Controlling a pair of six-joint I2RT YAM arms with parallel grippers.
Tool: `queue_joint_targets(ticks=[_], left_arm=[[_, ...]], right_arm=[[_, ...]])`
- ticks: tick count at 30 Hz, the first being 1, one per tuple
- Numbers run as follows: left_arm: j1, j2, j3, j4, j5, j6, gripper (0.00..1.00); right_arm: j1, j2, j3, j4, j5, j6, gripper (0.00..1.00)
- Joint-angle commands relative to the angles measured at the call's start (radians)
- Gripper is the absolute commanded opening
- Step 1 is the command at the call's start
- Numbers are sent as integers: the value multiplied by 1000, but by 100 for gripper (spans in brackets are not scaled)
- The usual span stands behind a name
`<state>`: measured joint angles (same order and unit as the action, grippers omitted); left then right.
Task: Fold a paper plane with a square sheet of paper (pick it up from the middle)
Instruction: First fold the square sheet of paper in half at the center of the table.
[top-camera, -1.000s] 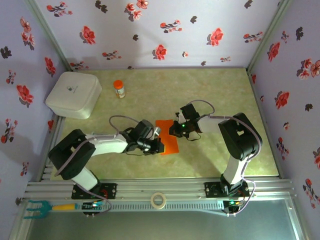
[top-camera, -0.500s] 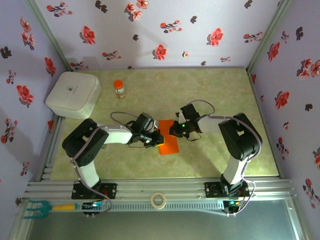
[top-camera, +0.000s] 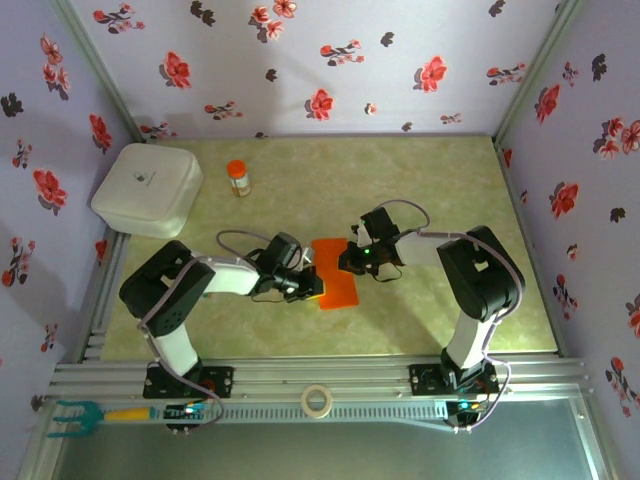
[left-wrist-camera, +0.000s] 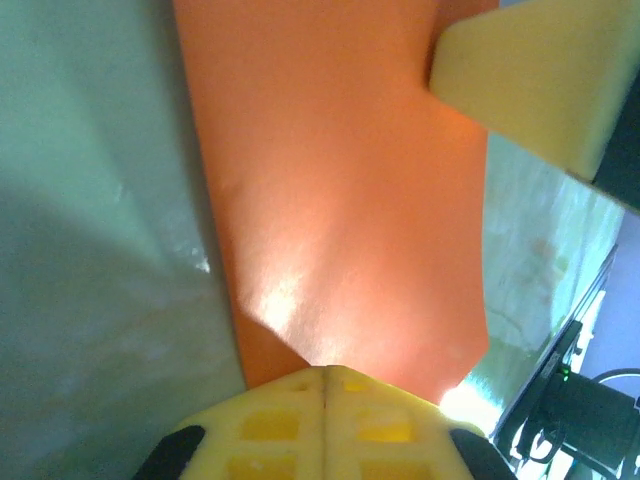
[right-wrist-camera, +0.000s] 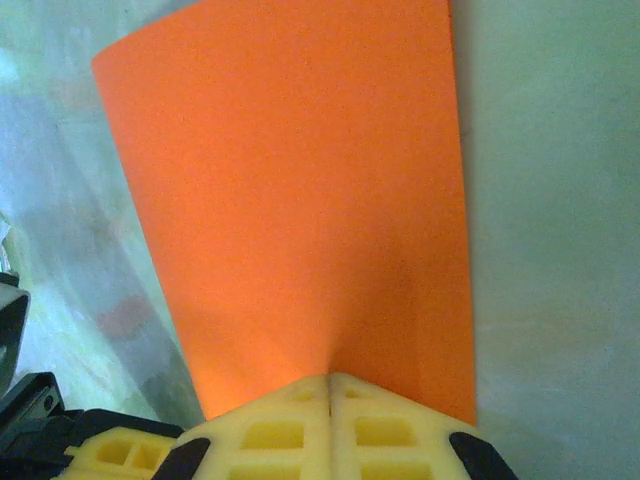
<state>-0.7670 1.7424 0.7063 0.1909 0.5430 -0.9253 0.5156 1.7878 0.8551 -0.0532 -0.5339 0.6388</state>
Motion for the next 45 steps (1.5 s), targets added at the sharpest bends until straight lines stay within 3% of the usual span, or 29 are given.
queue_joint_targets(ticks=[1, 14, 20, 28, 35, 45], left_arm=[[-27, -25, 10, -193, 7, 71, 4], [-90, -99, 86, -386, -78, 189, 4], [-52, -181, 112, -341, -110, 170, 5], [92, -12, 225, -189, 1, 106, 5], [112, 128, 330, -211, 54, 129, 5], [114, 160, 216, -145, 75, 117, 5]], right_arm=[[-15, 27, -41, -127, 111, 6, 0], [-15, 26, -41, -131, 111, 3, 0], [-16, 20, -43, -129, 111, 4, 0], [-16, 20, -44, -128, 107, 7, 0], [-17, 18, -42, -131, 108, 4, 0], [-19, 21, -44, -126, 109, 5, 0]])
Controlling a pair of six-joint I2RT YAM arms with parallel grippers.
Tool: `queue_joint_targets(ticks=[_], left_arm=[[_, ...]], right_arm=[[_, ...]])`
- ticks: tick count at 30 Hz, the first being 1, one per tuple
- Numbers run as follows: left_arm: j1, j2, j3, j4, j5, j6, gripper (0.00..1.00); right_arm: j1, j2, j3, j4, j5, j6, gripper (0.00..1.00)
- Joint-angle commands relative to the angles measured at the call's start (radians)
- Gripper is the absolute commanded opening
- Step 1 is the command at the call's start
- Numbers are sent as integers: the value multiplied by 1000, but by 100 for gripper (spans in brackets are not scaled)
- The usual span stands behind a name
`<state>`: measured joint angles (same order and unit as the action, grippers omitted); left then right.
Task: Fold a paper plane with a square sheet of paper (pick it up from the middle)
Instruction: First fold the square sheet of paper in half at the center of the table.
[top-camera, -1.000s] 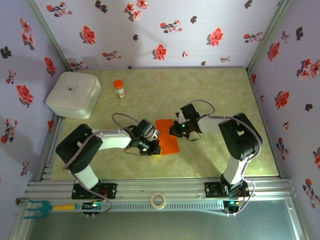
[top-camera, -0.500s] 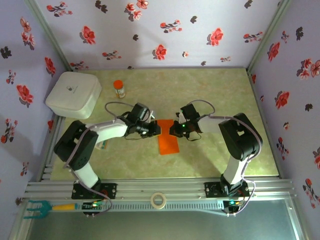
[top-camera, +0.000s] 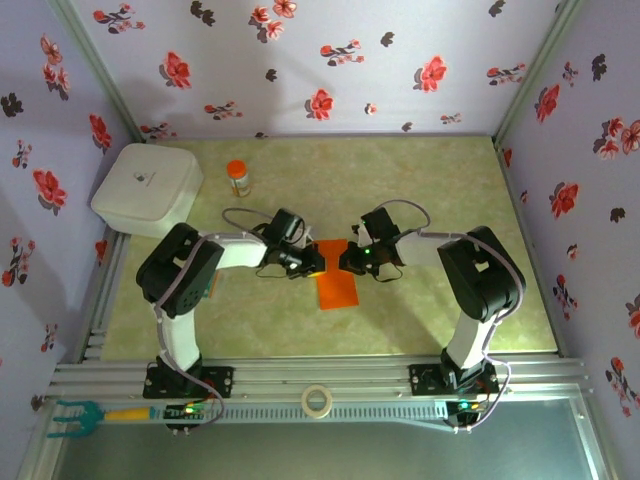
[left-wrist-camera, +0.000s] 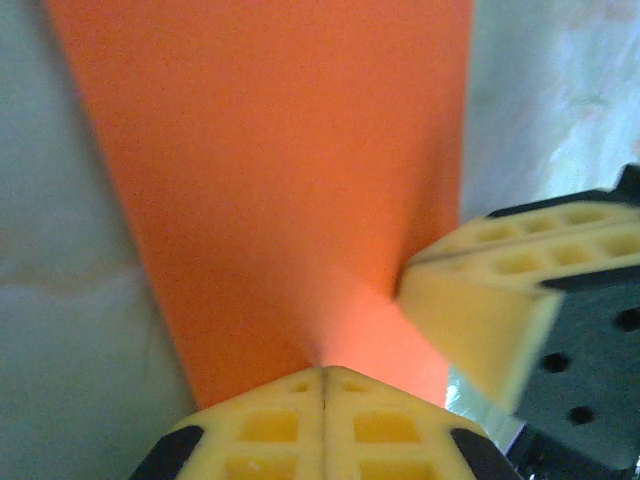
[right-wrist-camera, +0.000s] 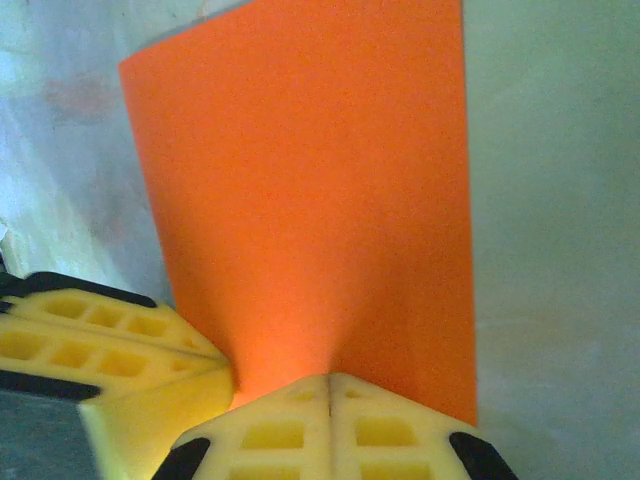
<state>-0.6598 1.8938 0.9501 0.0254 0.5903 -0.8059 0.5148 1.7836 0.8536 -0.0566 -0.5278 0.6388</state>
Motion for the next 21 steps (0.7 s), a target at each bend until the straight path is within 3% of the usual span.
queue_joint_targets(ticks=[1, 7, 15, 21], left_arm=[[9, 12, -31, 10, 23, 6, 6], [26, 21, -48, -20, -9, 25, 6], [-7, -94, 1, -33, 23, -23, 6], [-48, -78, 2, -25, 72, -41, 6]], right_arm=[[-18, 26, -44, -121, 105, 7, 0], [-18, 22, -42, -122, 103, 6, 0], [-18, 21, -43, -123, 106, 8, 0], [-18, 24, -44, -121, 107, 9, 0]])
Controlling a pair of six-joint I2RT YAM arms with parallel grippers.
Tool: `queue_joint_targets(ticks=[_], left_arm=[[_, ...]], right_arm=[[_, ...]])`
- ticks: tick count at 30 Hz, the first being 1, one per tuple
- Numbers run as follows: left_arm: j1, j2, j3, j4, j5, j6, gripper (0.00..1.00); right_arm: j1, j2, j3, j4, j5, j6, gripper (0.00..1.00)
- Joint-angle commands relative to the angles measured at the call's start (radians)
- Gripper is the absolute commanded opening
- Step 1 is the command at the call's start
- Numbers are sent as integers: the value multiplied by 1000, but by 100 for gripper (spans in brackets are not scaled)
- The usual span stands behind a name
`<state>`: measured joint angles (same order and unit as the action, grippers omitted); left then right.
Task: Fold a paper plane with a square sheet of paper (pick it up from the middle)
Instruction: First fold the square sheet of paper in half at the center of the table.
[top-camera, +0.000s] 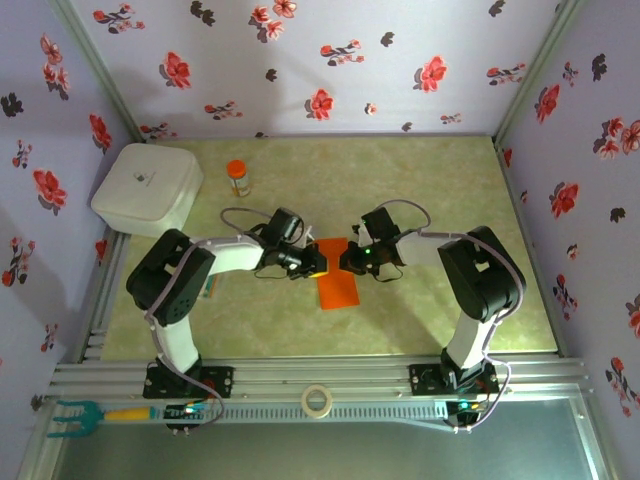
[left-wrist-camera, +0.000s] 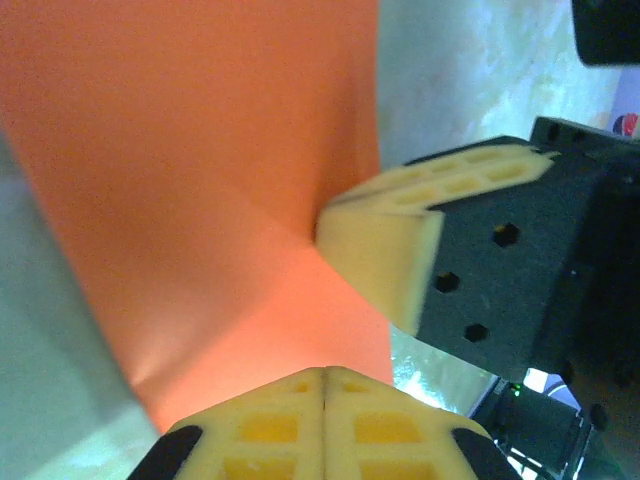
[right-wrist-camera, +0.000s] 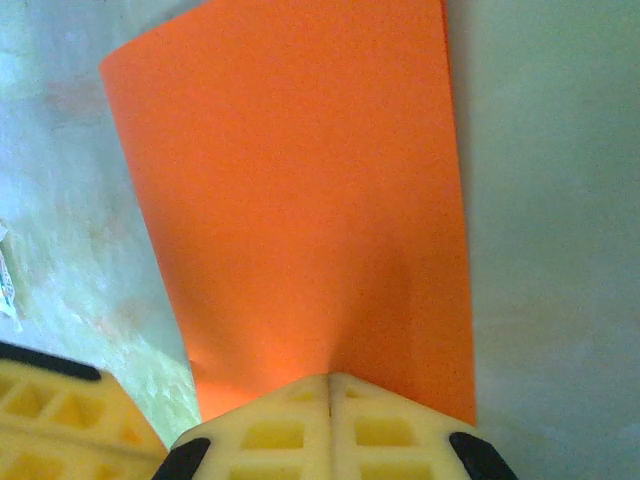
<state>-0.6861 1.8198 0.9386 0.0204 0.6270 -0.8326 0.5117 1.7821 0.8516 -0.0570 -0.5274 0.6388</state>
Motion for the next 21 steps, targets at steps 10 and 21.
queue_joint_targets(ticks=[10, 21], left_arm=[[-34, 46, -69, 53, 13, -14, 5], [-6, 7, -94, 67, 6, -20, 5]], right_arm=[[-15, 21, -44, -121, 104, 8, 0], [-16, 19, -44, -124, 106, 5, 0]])
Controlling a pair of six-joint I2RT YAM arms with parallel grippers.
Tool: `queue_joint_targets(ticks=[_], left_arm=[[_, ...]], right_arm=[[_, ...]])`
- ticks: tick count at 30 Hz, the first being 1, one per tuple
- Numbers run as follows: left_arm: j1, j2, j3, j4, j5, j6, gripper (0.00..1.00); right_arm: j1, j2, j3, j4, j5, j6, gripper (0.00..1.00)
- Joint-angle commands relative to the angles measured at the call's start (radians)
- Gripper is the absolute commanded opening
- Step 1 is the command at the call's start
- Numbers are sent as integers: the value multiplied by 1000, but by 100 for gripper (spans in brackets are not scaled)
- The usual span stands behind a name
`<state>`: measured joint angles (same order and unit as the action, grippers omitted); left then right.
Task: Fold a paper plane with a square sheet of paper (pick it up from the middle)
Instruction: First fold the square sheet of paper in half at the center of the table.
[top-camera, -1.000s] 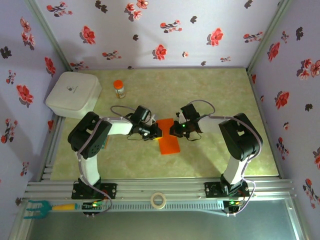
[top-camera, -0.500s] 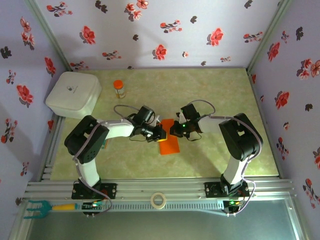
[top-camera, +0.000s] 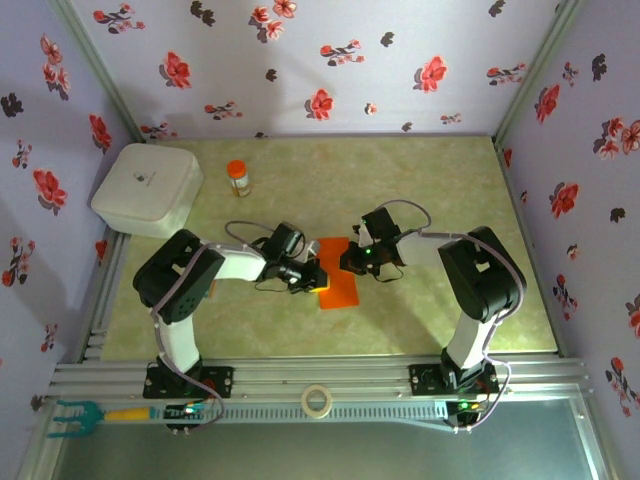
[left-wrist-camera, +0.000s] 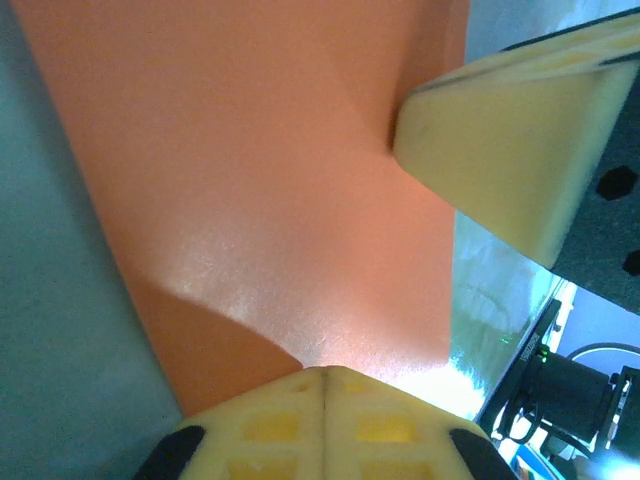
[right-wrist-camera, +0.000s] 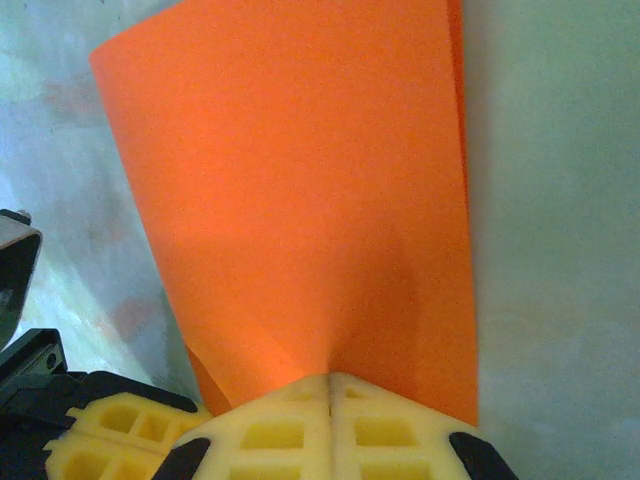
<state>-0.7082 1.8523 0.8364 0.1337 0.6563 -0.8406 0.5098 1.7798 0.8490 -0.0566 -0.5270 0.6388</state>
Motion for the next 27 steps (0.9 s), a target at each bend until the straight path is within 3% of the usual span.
queue_joint_targets(ticks=[1, 7, 17, 27], left_arm=[[18, -36, 27, -65, -23, -9, 5], [58, -32, 126, -120, -26, 0, 7], [114, 107, 270, -126, -9, 18, 6], [151, 196, 300, -158, -9, 50, 6]], right_arm=[[-14, 21, -41, -125, 105, 5, 0], [-14, 21, -40, -128, 102, 3, 0], [-15, 16, -40, -127, 101, 3, 0], [-16, 11, -36, -104, 65, 5, 0]])
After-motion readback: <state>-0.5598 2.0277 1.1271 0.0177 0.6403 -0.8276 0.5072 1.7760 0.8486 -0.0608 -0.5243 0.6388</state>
